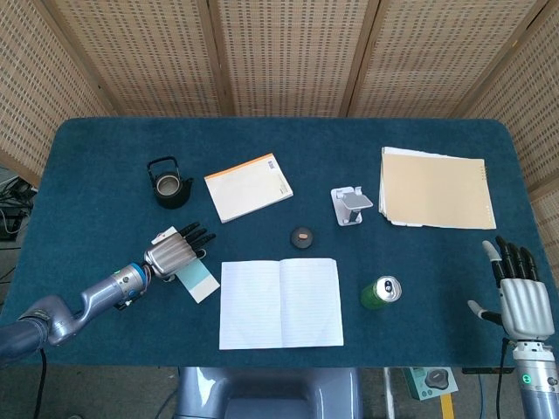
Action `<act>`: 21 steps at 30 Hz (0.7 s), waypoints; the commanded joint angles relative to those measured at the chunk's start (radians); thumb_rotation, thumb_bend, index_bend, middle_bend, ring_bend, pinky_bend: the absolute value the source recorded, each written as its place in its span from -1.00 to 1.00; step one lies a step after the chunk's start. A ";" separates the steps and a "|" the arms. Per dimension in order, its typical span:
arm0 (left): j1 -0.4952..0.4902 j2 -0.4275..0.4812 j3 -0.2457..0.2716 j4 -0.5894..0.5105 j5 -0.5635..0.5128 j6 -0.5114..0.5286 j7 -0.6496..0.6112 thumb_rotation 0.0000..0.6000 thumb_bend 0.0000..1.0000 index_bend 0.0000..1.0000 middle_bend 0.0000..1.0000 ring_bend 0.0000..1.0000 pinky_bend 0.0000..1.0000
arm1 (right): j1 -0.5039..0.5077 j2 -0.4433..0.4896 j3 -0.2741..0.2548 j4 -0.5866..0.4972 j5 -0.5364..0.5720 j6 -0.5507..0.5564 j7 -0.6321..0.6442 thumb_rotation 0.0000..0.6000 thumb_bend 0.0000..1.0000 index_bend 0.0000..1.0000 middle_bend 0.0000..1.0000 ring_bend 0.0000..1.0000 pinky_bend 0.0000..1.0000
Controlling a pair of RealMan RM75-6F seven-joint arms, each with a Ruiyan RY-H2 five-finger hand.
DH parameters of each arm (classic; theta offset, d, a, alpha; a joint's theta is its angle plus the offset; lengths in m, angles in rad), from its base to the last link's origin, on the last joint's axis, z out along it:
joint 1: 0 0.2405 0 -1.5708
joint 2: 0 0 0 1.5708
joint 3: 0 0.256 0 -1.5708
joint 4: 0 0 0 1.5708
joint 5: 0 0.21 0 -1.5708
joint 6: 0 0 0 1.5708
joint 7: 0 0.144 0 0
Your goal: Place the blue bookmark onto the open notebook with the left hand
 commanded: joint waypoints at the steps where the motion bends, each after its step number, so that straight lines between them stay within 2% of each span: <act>1: -0.001 0.003 0.002 -0.007 -0.003 0.000 0.000 1.00 -0.54 -0.07 -1.00 -1.00 -1.00 | 0.000 0.001 -0.001 -0.001 -0.002 0.001 0.000 1.00 -0.86 -1.00 -1.00 -1.00 -1.00; 9: 0.001 0.011 0.003 -0.025 -0.012 0.012 0.008 1.00 -0.54 0.14 -1.00 -1.00 -1.00 | -0.001 0.003 -0.002 -0.005 -0.006 0.005 0.001 1.00 -0.86 -1.00 -1.00 -1.00 -1.00; 21: 0.003 0.036 -0.001 -0.065 -0.010 0.048 0.036 1.00 -0.54 0.19 -1.00 -1.00 -1.00 | -0.003 0.007 -0.002 -0.012 -0.008 0.012 0.001 1.00 -0.86 -1.00 -1.00 -1.00 -1.00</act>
